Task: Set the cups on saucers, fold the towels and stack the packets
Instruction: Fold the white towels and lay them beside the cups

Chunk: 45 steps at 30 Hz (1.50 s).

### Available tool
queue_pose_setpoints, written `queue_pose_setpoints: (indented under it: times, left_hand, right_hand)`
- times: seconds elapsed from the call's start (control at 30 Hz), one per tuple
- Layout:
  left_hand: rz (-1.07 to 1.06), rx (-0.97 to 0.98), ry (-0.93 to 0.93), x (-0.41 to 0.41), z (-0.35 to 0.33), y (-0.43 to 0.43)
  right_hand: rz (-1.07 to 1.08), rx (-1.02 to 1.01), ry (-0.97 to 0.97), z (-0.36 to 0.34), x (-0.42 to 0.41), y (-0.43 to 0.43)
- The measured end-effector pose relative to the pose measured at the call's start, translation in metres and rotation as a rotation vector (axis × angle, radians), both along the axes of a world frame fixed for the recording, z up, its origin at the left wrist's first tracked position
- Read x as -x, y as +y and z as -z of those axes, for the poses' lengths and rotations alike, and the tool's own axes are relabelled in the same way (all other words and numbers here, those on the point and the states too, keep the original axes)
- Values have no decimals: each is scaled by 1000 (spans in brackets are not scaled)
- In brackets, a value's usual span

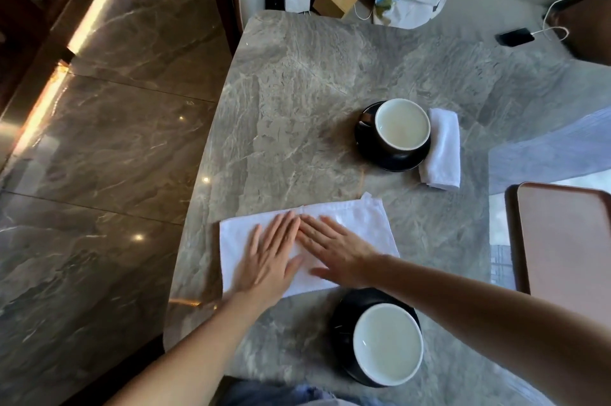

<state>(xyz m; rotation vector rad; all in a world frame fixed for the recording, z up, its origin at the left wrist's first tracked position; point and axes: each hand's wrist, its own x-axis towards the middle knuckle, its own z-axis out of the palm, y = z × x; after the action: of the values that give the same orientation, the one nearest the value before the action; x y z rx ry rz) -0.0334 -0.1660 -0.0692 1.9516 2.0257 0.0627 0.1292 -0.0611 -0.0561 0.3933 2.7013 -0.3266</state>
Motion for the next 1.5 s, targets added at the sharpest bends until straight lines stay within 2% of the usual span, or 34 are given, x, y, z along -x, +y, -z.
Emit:
queue_pose_setpoints:
  times: [0.13,0.27,0.4,0.63,0.77,0.83,0.93,1.13,1.5]
  left_hand:
    - [26,56,94,7,11,-6]
    - [-28,96,130,22,14,-18]
    - [-17,84,171,42,16,-35]
    - [-13,162,213,42,6,-32]
    - [-36,168,182,44,-14,-35]
    - [-29,131,98,55,-21,-53]
    - [-2,76,10,64,-29,-85]
    - [76,57,9,44,-19,-94]
    - [63,-121,25,43,-26,-82]
  right_hand:
    - [-63,-137,26,12,-13,12]
    - [54,-93,96,16,-31,12]
    - [214,-76,29,10,-75,31]
    - [262,-76,-88,3,-98,40]
    - [315,48,1,-3,-100,42]
    - [455,121,107,-12,-109,38]
    - [675,94,249,-19,-134,26]
    - [501,95,101,-17,-149,9]
    - [678,18,142,-12,-141,3]
